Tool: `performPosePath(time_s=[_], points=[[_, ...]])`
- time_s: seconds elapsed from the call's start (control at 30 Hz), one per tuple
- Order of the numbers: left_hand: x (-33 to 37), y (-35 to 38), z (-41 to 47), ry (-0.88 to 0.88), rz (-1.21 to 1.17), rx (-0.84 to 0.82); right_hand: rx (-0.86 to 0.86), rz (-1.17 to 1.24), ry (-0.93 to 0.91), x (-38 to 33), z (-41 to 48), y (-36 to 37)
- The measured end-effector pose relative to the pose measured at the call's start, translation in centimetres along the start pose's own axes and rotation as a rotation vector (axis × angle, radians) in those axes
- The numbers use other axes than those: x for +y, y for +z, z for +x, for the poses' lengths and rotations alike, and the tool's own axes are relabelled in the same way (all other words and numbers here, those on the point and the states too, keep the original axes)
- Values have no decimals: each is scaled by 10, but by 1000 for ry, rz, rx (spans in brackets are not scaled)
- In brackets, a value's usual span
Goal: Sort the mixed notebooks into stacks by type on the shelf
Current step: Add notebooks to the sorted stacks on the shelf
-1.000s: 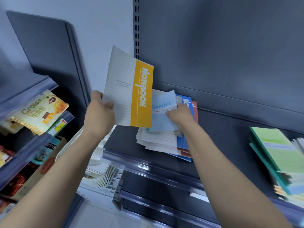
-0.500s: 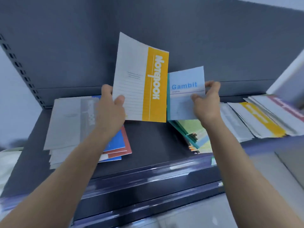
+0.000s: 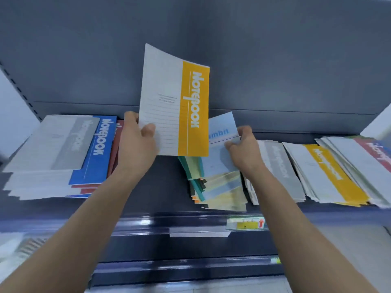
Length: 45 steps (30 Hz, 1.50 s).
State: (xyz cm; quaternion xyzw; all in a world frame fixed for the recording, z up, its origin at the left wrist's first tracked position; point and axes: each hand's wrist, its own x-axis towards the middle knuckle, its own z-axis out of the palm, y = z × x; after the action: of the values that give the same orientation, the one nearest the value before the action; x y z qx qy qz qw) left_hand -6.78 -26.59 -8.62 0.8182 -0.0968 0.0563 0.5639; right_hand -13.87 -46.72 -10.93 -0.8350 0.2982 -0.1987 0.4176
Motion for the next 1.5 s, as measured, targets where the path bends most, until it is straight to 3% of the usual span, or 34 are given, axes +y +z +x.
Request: performPosePath(time_s=[0.17,0.4,0.53,0.73,0.93,1.3,1.5], points=[[-9,-7,-32,-118,27,149,-137,-275,-54,18,14,23],[7,7,-44,-71,53,139,-89,-435,-291,17,10,-5],[28,46,-39,-22,-16,10,137,-476,-391,23,10,-62],[67,140,-57,0,-40,-296,418,-542,-300,62,2,-170],[100,223,-88,-10,67,-484,549,-682,-359,93,-9,-238],[112,353,-133,-437,96,-578,345,-794,-544,152,24,-326],[116,369,-151,-444,163,-547,235,-746,-647,160,42,-333]])
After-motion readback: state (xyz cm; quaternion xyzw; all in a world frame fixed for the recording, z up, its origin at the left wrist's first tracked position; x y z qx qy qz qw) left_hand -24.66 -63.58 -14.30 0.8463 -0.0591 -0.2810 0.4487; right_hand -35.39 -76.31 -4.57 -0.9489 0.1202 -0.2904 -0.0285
